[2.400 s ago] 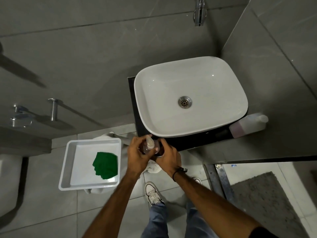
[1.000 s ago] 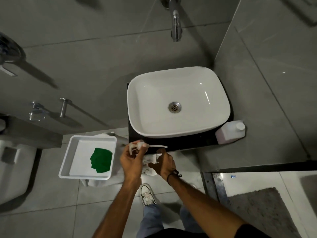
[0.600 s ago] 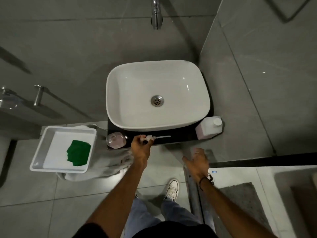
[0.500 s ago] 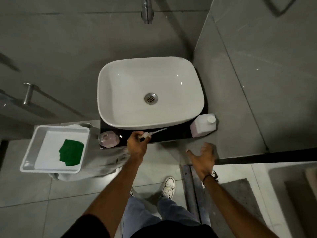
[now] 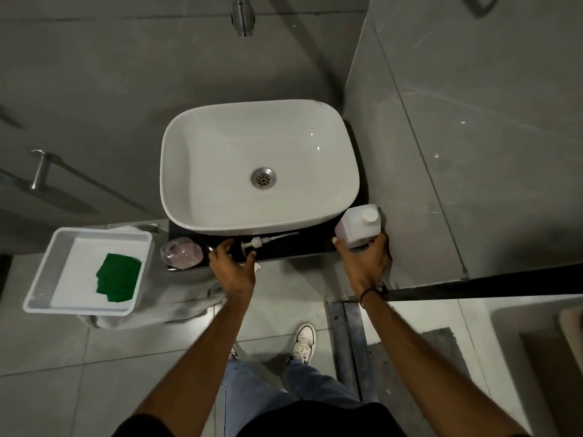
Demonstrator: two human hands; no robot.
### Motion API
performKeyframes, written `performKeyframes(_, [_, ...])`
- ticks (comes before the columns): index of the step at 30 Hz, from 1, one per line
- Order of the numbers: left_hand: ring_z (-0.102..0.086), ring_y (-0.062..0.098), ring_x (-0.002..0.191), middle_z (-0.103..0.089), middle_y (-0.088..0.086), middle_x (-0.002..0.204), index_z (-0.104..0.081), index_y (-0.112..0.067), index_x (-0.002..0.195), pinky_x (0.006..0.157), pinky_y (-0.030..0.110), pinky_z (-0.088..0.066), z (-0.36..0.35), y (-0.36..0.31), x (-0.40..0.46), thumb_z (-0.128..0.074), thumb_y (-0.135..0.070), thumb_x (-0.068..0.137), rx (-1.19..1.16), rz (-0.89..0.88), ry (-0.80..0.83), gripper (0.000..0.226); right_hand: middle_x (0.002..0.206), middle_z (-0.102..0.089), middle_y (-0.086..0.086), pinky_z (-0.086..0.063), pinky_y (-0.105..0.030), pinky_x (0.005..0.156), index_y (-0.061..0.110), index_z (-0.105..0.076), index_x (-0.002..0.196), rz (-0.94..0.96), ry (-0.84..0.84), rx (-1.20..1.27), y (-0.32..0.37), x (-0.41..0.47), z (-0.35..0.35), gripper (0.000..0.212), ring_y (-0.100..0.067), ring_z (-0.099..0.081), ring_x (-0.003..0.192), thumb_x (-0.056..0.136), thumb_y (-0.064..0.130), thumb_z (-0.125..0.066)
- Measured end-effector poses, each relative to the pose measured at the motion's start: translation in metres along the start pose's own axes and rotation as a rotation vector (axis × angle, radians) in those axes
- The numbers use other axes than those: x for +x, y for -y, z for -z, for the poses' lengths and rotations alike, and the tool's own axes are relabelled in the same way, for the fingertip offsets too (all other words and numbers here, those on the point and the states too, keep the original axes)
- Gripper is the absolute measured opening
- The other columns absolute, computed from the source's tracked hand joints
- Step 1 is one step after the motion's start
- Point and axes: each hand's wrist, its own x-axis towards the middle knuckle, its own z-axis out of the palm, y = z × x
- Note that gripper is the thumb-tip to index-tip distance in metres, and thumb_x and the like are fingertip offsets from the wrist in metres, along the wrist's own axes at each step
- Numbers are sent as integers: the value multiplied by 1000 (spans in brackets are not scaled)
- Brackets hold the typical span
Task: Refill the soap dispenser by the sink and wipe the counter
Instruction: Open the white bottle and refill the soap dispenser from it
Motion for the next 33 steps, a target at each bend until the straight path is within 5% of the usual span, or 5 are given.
performKeyframes(6, [-59,20,73,-61,1,85,-60,-15,97,66,45,-52,8,-29,-43,-58,-23,100,12,-482,237,9,117,-68,-9,-54,-53,93,13,-56,117,40,45,-12,-4,7,13,68,-33,-63,109,64,37,-92])
performKeyframes(10, [-57,13,92,-55,-4,117,-49,-22,130,75,28,-50,-2,-80,-49,-43,-44,105,220,-927,437,33,110,-66,-4,-56,-45,84,20,-56,116,162,139,-52,-15,-12,27,69,-28,-62,101,60,35,-94])
performKeyframes(17, [-64,28,72,-66,10,96,-64,-11,102,62,38,-55,-19,-125,-54,-43,-36,105,683,-1653,253,32,117,-61,3,-56,-49,89,33,-48,117,270,435,-200,-30,-36,48,74,-25,-60,110,59,63,-82])
performKeyframes(25, [-68,26,63,-71,8,69,-66,-15,80,57,33,-53,-7,-128,-74,-18,-86,84,749,-998,399,86,101,-64,1,-46,-18,74,26,-50,111,368,355,-252,-30,-48,46,64,-16,-62,87,63,59,-79])
performKeyframes(33, [-66,14,73,-65,-10,77,-60,-27,93,62,31,-54,11,-120,-77,-51,-75,79,451,-719,521,51,94,-62,2,-54,-26,67,21,-49,103,397,317,-248,-31,-48,47,63,-14,-59,80,62,49,-88])
